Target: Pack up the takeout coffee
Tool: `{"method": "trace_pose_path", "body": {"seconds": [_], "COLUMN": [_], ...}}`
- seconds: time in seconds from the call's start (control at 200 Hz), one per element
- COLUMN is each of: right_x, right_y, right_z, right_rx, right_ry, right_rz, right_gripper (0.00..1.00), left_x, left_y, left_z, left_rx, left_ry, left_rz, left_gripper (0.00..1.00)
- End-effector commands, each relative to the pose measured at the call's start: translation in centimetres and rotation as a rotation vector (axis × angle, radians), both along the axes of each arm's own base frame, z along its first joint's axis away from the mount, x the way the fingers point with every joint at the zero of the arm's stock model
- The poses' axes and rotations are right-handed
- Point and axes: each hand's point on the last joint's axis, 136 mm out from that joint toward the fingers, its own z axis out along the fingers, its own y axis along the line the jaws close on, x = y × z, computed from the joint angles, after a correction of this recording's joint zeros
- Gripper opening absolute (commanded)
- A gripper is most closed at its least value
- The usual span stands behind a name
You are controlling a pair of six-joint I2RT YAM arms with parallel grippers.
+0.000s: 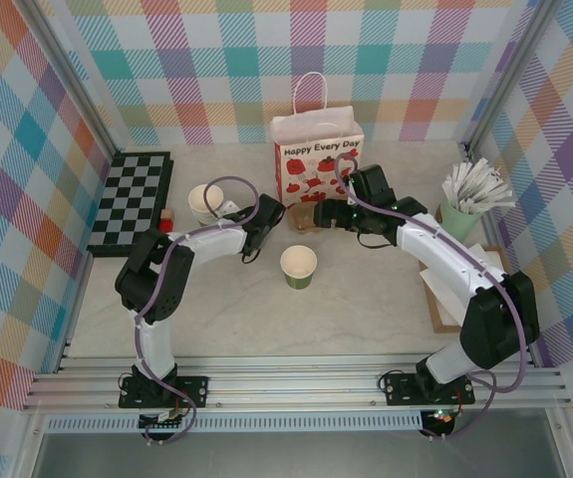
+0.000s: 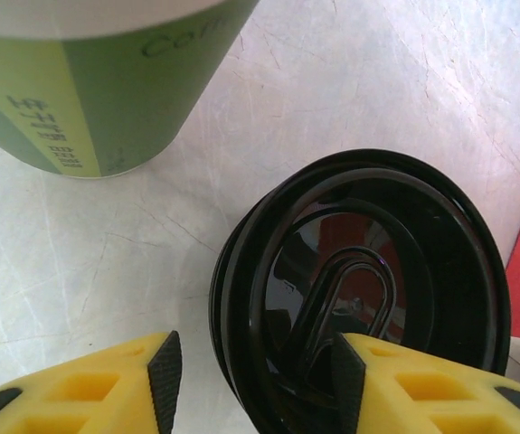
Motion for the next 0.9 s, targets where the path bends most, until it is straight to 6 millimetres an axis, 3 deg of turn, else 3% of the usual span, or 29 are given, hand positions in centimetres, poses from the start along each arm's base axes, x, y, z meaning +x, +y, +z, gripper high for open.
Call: {"method": "trace_pose_path", "body": {"seconds": [0.0,0.15,0.31,0.52,0.69,0.895], "right_x": [-0.2,-0.3,-0.5,-0.8,-0.8,-0.7], "right_y": [-0.3,-0.5,-0.7,-1.0,-0.9,-0.4], "right_z": [1.3,1.6,1.8,2.0,1.9,1.4], "right_rx": [0.005,0.005,0.005,0.005,0.01,0.018], "right_ry": [-0.045,-0.053,-0.06,-0.065,-0.058,-0.04], "right_rz": [0.005,-0.002,-0.006,-0.011,-0.008,0.003], "right_gripper": [0.95,0.95,0.95,0.95,0.95,0.95], "left_x": [0.5,0.5,0.2,0.1,-1.3,-3.8], "left_y": [0.7,0.7,0.7,0.5,0.3,-0.1], "left_z": [0.3,0.1,-0.5,0.4,0.9,1.2], "left_rx": [0.023,0.04,0.048,0.045,0.052,0.051], "left_ry": [-0.007,-0.001,0.023,0.021,0.057,0.109], "left_rz": [0.031,0.015,0.009,-0.029,-0.092,-0.211], "left_gripper": [0.44,0.29,0.21,0.12,0.0,0.0]}}
